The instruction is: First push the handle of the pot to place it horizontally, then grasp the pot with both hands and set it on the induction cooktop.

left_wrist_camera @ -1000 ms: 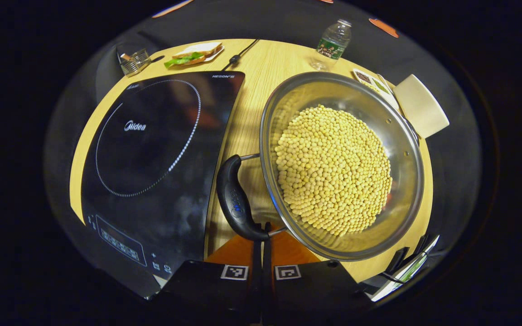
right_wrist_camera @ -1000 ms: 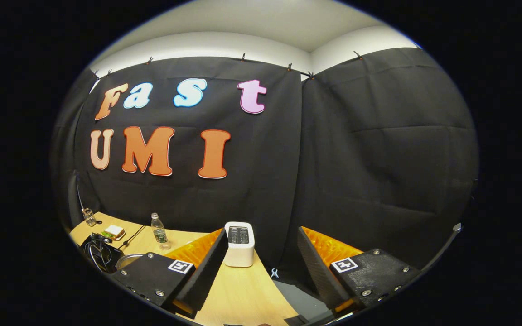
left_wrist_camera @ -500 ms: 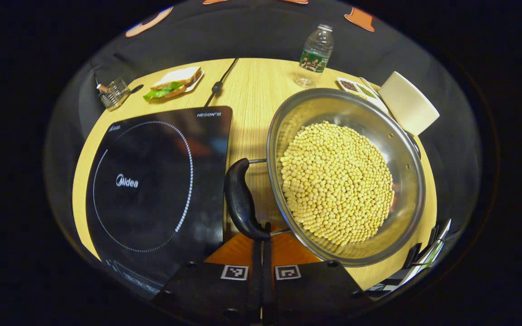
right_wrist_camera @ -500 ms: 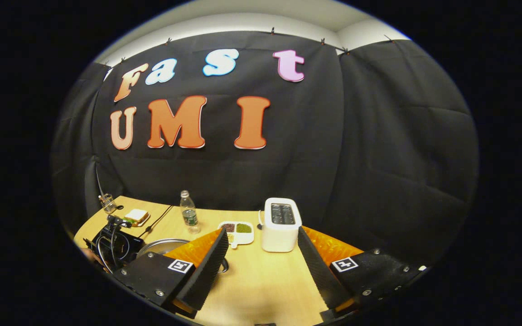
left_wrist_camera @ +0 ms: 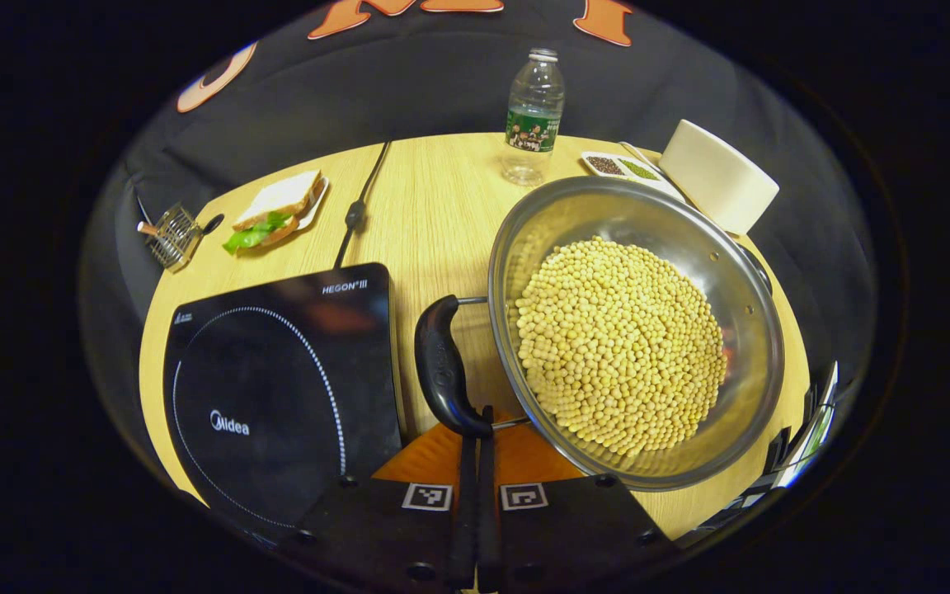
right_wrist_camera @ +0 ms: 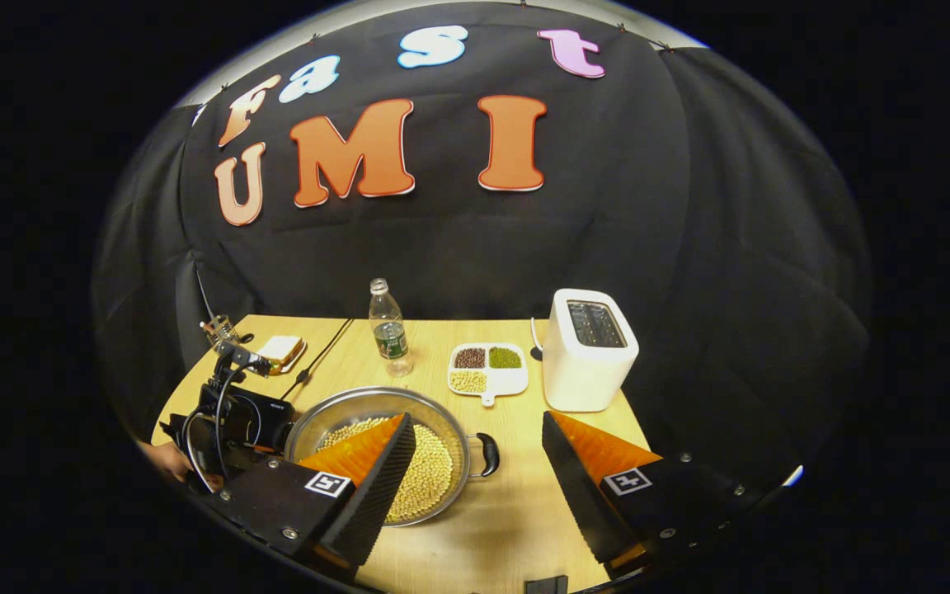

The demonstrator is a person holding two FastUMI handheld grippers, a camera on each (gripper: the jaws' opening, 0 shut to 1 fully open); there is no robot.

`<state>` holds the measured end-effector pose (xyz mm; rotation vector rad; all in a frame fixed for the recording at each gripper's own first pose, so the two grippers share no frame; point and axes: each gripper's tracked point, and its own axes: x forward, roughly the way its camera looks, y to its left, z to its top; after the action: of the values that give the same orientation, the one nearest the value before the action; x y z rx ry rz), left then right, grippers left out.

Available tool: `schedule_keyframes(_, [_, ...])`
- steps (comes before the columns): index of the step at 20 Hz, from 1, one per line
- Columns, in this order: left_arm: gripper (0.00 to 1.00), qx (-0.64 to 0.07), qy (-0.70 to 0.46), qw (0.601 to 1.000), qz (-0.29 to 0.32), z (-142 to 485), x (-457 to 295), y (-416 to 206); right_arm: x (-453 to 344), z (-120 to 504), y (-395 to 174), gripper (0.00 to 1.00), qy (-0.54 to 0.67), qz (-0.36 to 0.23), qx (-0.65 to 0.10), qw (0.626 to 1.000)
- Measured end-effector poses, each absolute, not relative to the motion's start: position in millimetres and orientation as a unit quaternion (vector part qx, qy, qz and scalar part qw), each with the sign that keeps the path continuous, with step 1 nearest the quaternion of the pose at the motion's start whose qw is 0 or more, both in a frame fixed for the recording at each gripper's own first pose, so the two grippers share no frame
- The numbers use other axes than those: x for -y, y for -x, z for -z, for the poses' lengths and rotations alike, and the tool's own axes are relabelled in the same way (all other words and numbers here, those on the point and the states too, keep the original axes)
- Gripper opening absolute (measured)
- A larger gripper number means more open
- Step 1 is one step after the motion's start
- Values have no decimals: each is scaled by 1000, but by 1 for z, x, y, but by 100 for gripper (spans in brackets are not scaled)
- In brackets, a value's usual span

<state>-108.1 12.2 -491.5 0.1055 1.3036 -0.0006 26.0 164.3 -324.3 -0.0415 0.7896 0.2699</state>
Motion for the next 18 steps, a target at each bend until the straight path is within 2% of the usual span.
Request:
schedule_keyframes(13, [9,-573,-6,820,11,467,-15,101,-178,391,-18,96,4,-138,-471,872])
schedule_keyframes(18, [8,-548,14,836,11,438,-8,100,-181,415,-16,96,17,-141,-493,858])
